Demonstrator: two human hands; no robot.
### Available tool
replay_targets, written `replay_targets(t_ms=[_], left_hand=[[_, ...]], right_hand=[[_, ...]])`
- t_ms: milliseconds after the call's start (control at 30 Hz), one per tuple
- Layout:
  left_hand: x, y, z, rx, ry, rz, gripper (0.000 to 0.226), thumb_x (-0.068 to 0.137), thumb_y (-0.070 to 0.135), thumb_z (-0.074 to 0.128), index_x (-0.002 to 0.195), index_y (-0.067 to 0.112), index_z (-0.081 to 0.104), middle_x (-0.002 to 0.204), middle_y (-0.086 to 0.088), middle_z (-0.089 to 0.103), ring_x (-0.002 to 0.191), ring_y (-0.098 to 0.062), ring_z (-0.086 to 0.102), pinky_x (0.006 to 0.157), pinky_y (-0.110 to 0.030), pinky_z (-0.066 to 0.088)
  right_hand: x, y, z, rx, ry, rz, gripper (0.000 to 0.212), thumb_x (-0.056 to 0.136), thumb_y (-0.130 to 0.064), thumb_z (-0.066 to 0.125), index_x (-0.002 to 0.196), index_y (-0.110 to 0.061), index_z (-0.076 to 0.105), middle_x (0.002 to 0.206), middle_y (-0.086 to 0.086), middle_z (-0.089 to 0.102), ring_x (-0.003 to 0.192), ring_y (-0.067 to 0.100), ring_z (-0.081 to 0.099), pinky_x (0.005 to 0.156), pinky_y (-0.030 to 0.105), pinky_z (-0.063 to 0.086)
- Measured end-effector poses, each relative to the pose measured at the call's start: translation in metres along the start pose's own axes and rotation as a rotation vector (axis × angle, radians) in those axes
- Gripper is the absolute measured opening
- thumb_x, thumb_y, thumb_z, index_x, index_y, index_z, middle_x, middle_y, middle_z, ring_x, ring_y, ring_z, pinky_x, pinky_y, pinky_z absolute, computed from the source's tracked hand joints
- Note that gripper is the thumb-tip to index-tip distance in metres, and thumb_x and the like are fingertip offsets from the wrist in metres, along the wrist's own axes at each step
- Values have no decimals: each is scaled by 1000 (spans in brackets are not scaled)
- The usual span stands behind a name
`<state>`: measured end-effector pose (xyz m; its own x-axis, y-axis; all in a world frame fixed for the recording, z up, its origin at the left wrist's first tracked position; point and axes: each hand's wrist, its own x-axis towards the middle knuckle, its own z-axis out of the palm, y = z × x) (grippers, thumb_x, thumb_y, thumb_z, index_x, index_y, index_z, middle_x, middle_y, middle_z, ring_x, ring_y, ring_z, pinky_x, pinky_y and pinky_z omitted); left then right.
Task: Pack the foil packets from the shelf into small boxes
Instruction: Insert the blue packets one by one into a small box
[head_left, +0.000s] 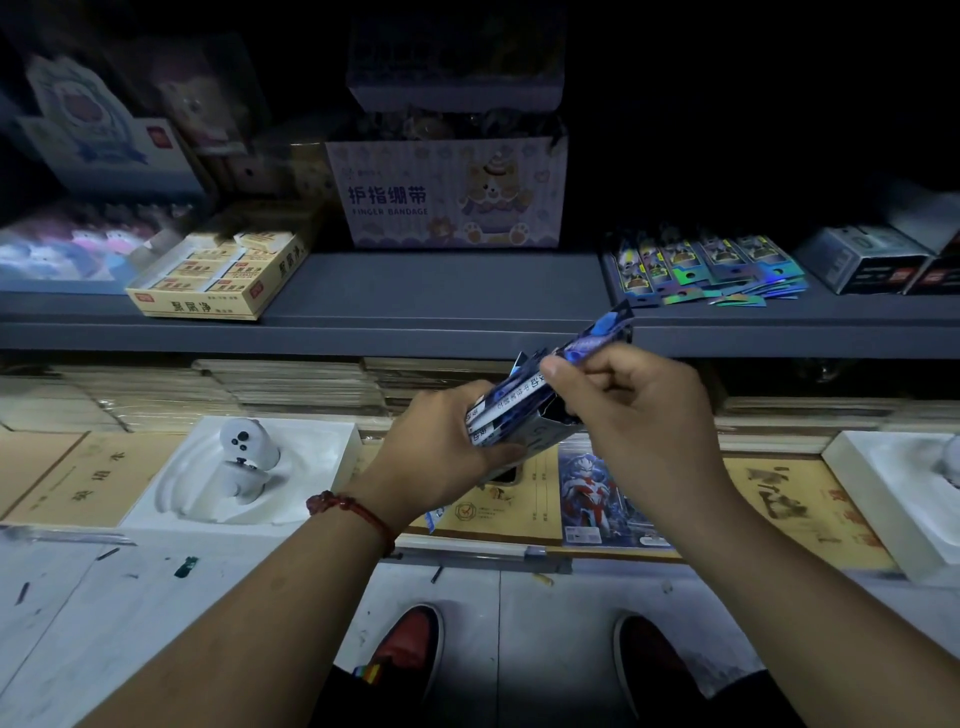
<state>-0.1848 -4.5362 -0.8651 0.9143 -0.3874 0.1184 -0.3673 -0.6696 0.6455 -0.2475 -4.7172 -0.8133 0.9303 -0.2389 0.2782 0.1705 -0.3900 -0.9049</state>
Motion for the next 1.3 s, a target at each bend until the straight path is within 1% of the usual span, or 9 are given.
replay_targets(t_ms=[167, 267, 433, 567, 733, 933, 1067, 1167, 1300], left_hand=[[1, 1, -2, -21, 3, -8, 50, 80, 51, 81, 121, 28, 65, 103, 11, 74, 87, -6, 69, 74, -37, 61], [1, 0, -6, -58, 12, -62, 38, 79, 44, 83, 109, 28, 67, 94, 12, 74, 81, -2, 67, 67, -27, 57], [-1, -1, -12, -201, 8, -141, 24, 79, 28, 86, 90, 33, 65, 85, 16, 73, 74, 5, 67, 55, -6, 44], [-3, 3, -16, -263, -3, -143, 23, 79, 28, 87, 91, 32, 67, 84, 15, 76, 75, 3, 69, 57, -6, 46], [-5, 8, -16, -305, -5, -121, 24, 78, 26, 87, 89, 34, 68, 87, 20, 76, 78, 1, 71, 61, -7, 48], [-5, 8, -17, -297, -16, -109, 24, 79, 29, 86, 92, 36, 67, 92, 16, 77, 82, 1, 71, 69, -15, 54], [-6, 9, -17, -317, -22, -98, 26, 79, 28, 86, 94, 37, 67, 92, 18, 77, 83, 2, 72, 67, -12, 54], [-6, 9, -18, -313, -25, -94, 26, 79, 30, 85, 97, 36, 67, 95, 15, 77, 84, 1, 72, 70, -16, 56], [-6, 8, -18, -286, -27, -84, 26, 81, 33, 84, 97, 39, 65, 98, 13, 76, 85, 0, 71, 74, -22, 59]], right_hand=[[3, 2, -3, 78, 108, -12, 35, 98, -24, 67, 72, -3, 58, 56, 17, 55, 50, 23, 46, 51, 42, 42], [8, 0, -14, 165, 261, -60, 38, 98, -26, 63, 76, 3, 51, 61, 28, 49, 49, 38, 44, 48, 49, 39], [15, -2, -31, 315, 442, -28, 34, 99, -19, 61, 70, -10, 48, 53, 6, 47, 45, 25, 40, 43, 29, 33], [14, -2, -32, 285, 429, -60, 32, 100, -20, 61, 70, -15, 53, 51, 1, 49, 44, 24, 41, 44, 29, 34], [12, 2, -27, 202, 403, -112, 34, 98, -29, 63, 74, -7, 54, 62, 25, 49, 52, 49, 42, 45, 49, 35], [11, 3, -25, 129, 356, -164, 36, 99, -30, 62, 78, -2, 56, 56, 26, 47, 50, 46, 42, 50, 55, 39], [8, 1, -19, 80, 319, -182, 35, 99, -24, 65, 75, 0, 56, 55, 20, 49, 51, 40, 43, 48, 41, 38], [6, 0, -16, 36, 317, -215, 36, 98, -18, 67, 70, 0, 53, 53, 2, 44, 48, 10, 34, 50, 18, 28], [8, 6, -16, -89, 232, -242, 27, 95, -23, 71, 73, -11, 59, 61, 2, 51, 52, 10, 41, 55, 21, 35]])
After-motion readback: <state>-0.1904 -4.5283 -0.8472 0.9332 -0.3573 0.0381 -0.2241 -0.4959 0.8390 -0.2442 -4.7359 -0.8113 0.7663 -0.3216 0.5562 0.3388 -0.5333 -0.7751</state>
